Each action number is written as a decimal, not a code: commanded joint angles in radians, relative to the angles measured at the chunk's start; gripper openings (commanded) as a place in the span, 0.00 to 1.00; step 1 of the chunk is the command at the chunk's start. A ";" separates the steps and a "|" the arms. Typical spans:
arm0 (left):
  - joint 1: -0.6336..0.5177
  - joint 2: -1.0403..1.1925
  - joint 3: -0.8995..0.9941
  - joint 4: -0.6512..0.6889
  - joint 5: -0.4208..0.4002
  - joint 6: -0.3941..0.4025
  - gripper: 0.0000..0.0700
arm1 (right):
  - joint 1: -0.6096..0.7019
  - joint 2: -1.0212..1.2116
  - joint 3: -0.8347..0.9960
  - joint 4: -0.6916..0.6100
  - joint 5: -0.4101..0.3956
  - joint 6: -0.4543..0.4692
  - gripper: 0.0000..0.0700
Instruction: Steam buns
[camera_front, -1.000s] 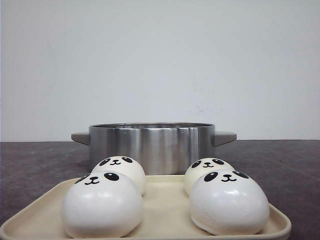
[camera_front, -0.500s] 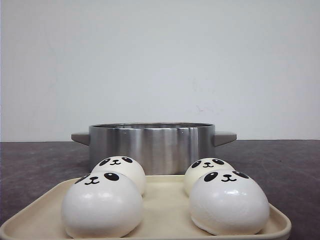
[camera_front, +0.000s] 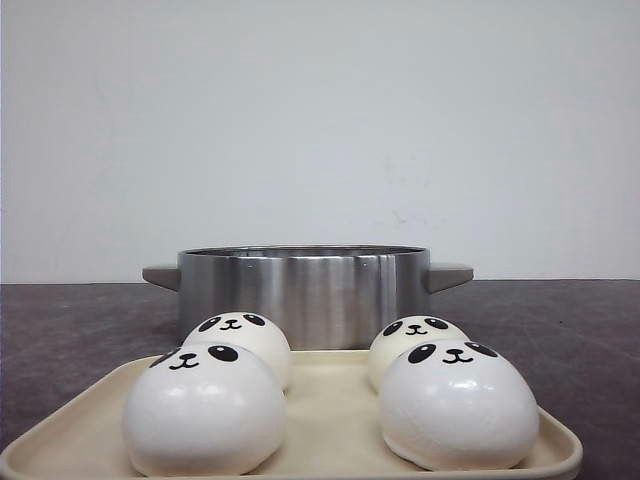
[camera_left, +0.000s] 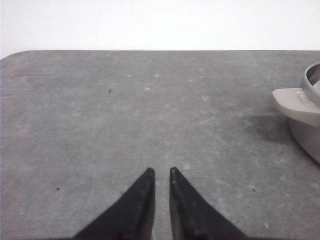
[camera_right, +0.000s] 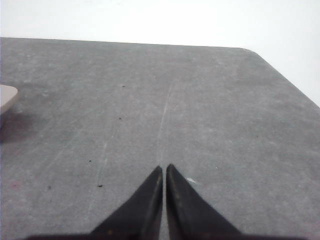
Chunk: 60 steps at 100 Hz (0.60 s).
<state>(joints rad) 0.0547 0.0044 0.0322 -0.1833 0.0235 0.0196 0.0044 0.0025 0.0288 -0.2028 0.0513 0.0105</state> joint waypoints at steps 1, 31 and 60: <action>0.002 -0.002 -0.018 -0.004 -0.002 0.015 0.02 | -0.001 0.001 -0.006 0.008 0.001 0.002 0.01; 0.002 -0.002 -0.018 -0.003 0.006 -0.097 0.02 | 0.000 0.001 -0.006 0.075 -0.003 0.031 0.01; 0.002 -0.002 0.055 -0.004 0.102 -0.464 0.02 | 0.000 0.002 0.008 0.311 -0.100 0.401 0.01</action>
<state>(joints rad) 0.0547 0.0044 0.0505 -0.2008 0.0807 -0.3252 0.0044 0.0025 0.0269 0.0662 -0.0032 0.2268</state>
